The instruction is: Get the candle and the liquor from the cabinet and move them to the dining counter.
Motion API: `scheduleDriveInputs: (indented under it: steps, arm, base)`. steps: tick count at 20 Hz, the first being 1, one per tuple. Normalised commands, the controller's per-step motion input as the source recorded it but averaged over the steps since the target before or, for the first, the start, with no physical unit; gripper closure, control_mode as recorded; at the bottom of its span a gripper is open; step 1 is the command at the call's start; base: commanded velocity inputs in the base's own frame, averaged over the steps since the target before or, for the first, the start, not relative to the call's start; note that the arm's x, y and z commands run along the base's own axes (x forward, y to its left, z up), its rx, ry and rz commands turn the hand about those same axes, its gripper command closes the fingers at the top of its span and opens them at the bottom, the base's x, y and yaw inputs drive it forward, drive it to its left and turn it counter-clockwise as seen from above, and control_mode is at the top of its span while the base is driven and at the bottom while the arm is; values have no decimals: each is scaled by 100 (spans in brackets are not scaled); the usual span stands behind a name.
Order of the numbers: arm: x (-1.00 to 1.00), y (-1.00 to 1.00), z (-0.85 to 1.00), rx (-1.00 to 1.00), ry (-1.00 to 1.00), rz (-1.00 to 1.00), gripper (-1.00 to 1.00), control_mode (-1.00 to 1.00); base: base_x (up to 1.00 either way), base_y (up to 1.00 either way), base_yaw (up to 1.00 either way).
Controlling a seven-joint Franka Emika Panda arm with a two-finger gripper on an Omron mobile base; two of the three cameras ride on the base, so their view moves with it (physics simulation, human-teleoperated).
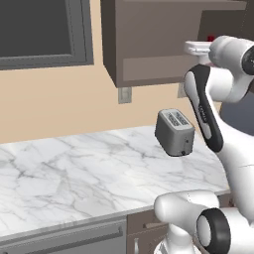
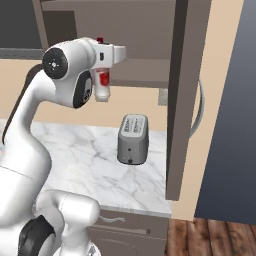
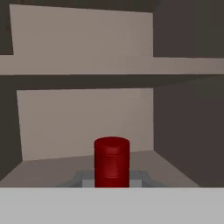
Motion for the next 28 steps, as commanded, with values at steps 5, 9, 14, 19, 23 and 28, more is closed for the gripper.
scheduleDriveInputs:
  steps: [5, 9, 14, 19, 23, 28]
  arm:
    - [-100, 34, 0, 0, 6, 4, 100, -100]
    - [-100, 30, -3, 0, 7, 4, 100, -100]
    - [-94, 38, -5, 0, 13, 2, 100, -100]
    - [-75, 31, -20, 0, 11, 1, 100, -100]
    - [-39, 22, -17, 0, 3, 0, 100, -100]
    - [-16, 7, -12, 0, 0, 0, 100, -100]
  base:
    - [0, 0, 0]
    - [0, 0, 0]
    - [0, 0, 0]
    - [0, 0, 0]
    - [0, 0, 0]
    - [0, 0, 0]
